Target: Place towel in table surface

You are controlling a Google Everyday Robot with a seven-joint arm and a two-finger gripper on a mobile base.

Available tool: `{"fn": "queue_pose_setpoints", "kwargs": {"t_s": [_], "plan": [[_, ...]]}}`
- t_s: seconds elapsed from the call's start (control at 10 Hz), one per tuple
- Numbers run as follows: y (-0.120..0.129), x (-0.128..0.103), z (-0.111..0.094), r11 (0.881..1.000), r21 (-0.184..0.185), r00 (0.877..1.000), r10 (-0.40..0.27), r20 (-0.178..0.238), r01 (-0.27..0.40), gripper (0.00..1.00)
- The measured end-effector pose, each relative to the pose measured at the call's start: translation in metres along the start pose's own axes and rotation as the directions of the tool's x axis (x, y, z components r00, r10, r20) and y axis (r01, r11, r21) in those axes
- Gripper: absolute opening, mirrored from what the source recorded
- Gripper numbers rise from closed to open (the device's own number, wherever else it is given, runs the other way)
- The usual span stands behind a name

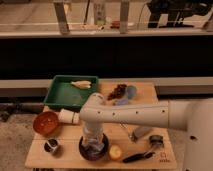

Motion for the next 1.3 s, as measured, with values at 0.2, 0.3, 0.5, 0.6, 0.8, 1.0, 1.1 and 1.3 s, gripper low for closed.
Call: {"fn": "queue_pose_setpoints", "kwargs": {"t_s": [0.2,0.3,0.5,0.6,0.8,1.0,1.1,1.3], "plan": [[0.005,-0.002,0.009,1.000,0.008,1.000,-0.001,0.028,0.001,0.52],[0.007,-0.003,0.013,1.000,0.010,0.999,-0.002,0.038,0.001,0.52],[0.011,-0.004,0.022,1.000,0.014,0.998,-0.001,0.056,0.000,0.52],[0.012,-0.005,0.025,1.000,0.012,0.998,-0.001,0.062,0.000,0.52],[0.013,-0.006,0.028,1.000,0.010,0.998,-0.005,0.070,0.004,0.48],[0.014,-0.006,0.030,1.000,0.010,0.997,-0.004,0.072,0.003,0.32],[0.014,-0.005,0.031,1.000,0.012,0.997,-0.005,0.072,0.004,0.20],[0.014,-0.005,0.032,1.000,0.013,0.997,-0.008,0.071,0.007,0.06]]}}
